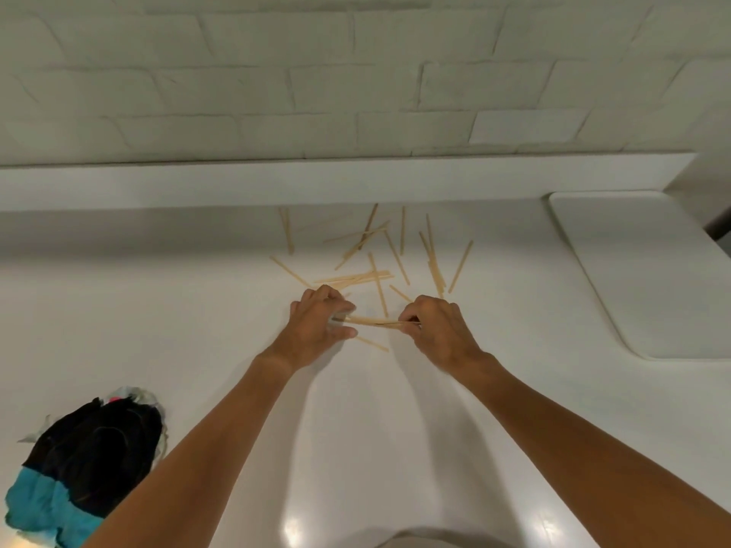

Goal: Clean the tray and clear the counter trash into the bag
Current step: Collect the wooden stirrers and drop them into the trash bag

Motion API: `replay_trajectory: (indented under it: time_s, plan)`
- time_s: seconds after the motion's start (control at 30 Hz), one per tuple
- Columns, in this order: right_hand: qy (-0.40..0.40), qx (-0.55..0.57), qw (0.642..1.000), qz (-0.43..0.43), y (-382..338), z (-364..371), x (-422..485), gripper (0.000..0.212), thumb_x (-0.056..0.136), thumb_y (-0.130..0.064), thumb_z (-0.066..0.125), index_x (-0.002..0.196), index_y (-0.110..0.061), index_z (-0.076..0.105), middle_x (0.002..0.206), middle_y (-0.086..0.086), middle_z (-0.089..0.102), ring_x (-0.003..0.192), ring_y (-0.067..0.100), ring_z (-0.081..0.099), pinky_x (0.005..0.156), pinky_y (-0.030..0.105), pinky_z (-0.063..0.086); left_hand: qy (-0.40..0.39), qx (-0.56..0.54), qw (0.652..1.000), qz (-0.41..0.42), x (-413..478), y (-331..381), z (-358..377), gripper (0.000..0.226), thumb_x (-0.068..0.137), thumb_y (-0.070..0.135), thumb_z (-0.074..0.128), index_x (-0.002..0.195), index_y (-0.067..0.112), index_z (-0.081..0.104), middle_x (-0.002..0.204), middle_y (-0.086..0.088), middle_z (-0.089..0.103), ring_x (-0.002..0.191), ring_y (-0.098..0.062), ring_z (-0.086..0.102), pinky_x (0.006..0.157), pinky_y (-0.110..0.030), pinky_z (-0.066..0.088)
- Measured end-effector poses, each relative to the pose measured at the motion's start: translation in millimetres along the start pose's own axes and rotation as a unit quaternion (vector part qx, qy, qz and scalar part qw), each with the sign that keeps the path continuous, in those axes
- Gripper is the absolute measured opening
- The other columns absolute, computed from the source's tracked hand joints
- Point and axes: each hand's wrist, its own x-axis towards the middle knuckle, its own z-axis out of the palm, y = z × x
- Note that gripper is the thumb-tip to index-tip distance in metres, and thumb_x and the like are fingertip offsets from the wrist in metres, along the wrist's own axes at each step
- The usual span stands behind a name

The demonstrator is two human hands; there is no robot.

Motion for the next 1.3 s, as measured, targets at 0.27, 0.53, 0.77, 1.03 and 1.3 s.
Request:
replay_trajectory:
  time_s: [0.27, 0.53, 0.77, 1.03, 1.3]
  plan:
    - [0.002, -0.083, 0.996, -0.014, -1, -1, 0, 0.014, 0.097, -0.014, 0.05, 0.096, -0.021, 0.063, 0.095, -0.003, 0.063, 0.09, 0.02, 0.06, 0.082, 0.037, 0.045, 0.029, 0.036, 0.998, 0.045, 7, 16, 11, 0.005, 0.09, 0.015, 0.064, 0.09, 0.02, 0.066, 0.088, 0.01, 0.051, 0.092, -0.016, 0.047, 0.084, -0.028, 0.04]
    - [0.005, -0.017, 1.0, 0.024, 7, -23, -1, 0.018, 0.094, -0.01, 0.045, 0.08, -0.02, 0.049, 0.076, 0.001, 0.059, 0.071, 0.025, 0.055, 0.056, 0.03, 0.036, 0.019, -0.04, 0.999, 0.012, 8, 21, 0, 0.029, 0.086, 0.028, 0.071, 0.111, 0.027, 0.056, 0.104, 0.011, 0.055, 0.105, -0.014, 0.051, 0.093, -0.03, 0.043]
    - [0.101, 0.164, 0.971, 0.143, 40, -32, -4, 0.024, 0.088, -0.016, 0.054, 0.064, -0.015, 0.054, 0.055, 0.001, 0.051, 0.054, 0.018, 0.046, 0.052, 0.036, 0.041, -0.025, 0.043, 0.998, 0.037, 6, 28, 13, 0.044, 0.085, 0.037, 0.071, 0.127, 0.028, 0.061, 0.122, 0.011, 0.049, 0.117, -0.012, 0.036, 0.098, -0.027, 0.02]
    - [0.103, 0.276, 0.945, 0.14, 45, -21, -8, 0.018, 0.071, -0.016, 0.046, 0.059, -0.008, 0.057, 0.054, 0.012, 0.054, 0.053, 0.02, 0.049, 0.054, 0.043, 0.045, 0.055, 0.129, 0.986, 0.091, 13, 48, 32, 0.012, 0.091, 0.004, 0.058, 0.086, 0.014, 0.063, 0.089, 0.003, 0.055, 0.087, -0.021, 0.05, 0.075, -0.032, 0.039]
    - [0.024, 0.228, 0.956, 0.185, 45, -21, -16, 0.029, 0.085, -0.005, 0.037, 0.064, -0.019, 0.05, 0.066, 0.0, 0.052, 0.06, 0.019, 0.047, 0.057, 0.029, 0.037, 0.039, 0.341, 0.935, 0.088, 2, 60, 45, 0.042, 0.076, -0.012, 0.035, 0.111, 0.007, 0.045, 0.109, -0.01, 0.046, 0.093, -0.023, 0.045, 0.077, -0.031, 0.041]
